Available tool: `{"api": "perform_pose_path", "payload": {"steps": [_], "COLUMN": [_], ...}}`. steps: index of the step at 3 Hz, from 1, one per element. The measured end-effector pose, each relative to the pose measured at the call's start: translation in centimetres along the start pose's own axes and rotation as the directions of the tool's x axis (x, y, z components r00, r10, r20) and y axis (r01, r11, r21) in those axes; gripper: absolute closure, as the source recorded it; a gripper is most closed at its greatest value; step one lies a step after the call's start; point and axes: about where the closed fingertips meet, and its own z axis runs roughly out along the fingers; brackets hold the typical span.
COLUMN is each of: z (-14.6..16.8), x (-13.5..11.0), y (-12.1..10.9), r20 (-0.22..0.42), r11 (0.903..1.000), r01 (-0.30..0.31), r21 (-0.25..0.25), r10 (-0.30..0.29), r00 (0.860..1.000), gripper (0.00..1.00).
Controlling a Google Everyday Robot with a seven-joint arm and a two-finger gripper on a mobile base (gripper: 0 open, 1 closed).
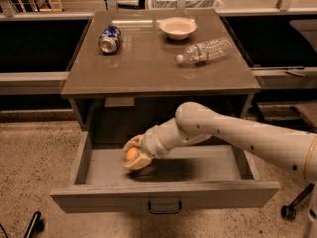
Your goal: Pick orange from top drawer and place on counter
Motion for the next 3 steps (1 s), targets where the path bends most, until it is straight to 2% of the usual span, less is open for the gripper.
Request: {"api": "perform_pose_path", "payload": {"steps": [1, 2, 3], "z": [-0.4, -2.2, -5.7], "x": [-4.0, -9.1, -14.3], "y": [0.4, 0.2, -1.5], "r20": [0.028, -0.013, -0.036], "r11": [0.9954, 0.9785, 0.9639], "r01": [0.096, 0.206, 0.266], "r21": [0.002, 0.003, 0.018], "r10": [-0.096, -0.206, -0.265], "r00": [0.995, 0.978, 0.964], "gripper": [0.92, 1.0, 1.0]}}
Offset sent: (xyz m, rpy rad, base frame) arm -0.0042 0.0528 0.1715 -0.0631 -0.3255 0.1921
